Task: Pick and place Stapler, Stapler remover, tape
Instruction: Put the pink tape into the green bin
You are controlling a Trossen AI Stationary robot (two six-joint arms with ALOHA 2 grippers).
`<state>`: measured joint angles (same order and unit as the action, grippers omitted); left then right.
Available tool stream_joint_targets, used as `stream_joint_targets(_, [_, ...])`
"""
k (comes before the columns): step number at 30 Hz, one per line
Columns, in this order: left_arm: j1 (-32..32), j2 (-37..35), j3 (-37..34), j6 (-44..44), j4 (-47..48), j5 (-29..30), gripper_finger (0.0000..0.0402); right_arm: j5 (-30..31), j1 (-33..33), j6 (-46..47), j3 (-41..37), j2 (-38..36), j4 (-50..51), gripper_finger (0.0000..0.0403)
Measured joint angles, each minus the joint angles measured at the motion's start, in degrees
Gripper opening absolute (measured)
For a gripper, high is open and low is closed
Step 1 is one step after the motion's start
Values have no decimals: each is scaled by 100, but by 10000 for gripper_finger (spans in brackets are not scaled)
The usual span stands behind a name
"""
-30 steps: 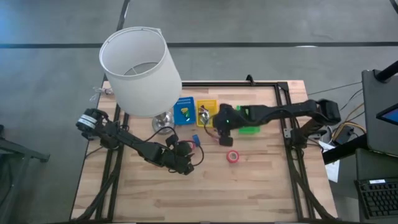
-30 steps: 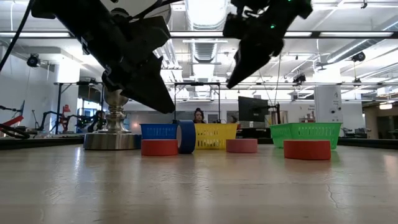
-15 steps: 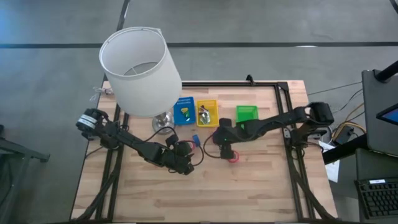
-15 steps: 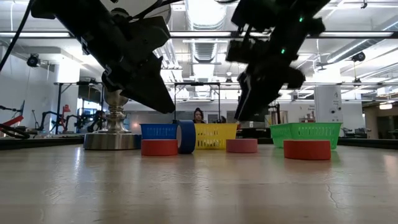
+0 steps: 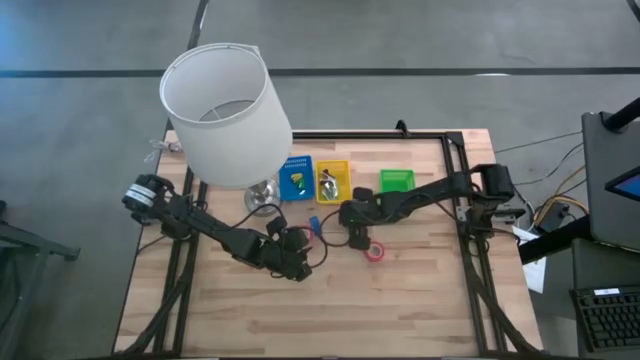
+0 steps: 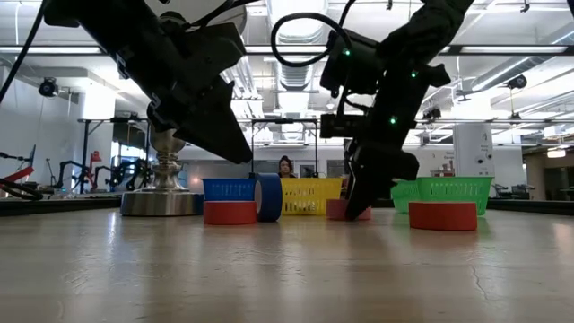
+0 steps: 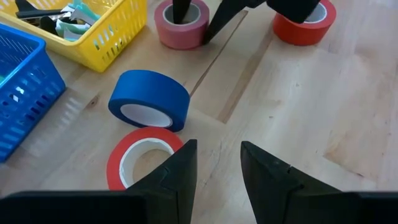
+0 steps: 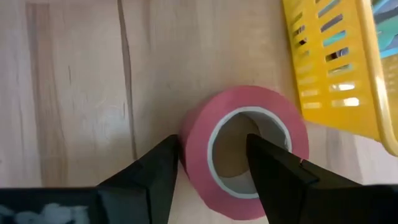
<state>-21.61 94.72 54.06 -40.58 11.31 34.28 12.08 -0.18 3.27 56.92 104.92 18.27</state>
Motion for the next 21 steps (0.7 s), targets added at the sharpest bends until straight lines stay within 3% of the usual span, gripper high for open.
stream_joint_targets(6, [0,0,0,2,4,7,126,-13,6,-40,10,40,-5,151])
stream_joint_targets(14, [0,0,0,-8,18,5,126,-34,-5,132,-10,-146,315,50])
stream_joint_targets(21, [0,0,0,-28,21,4,126,-1460,28,333,-10,-821,1225,35])
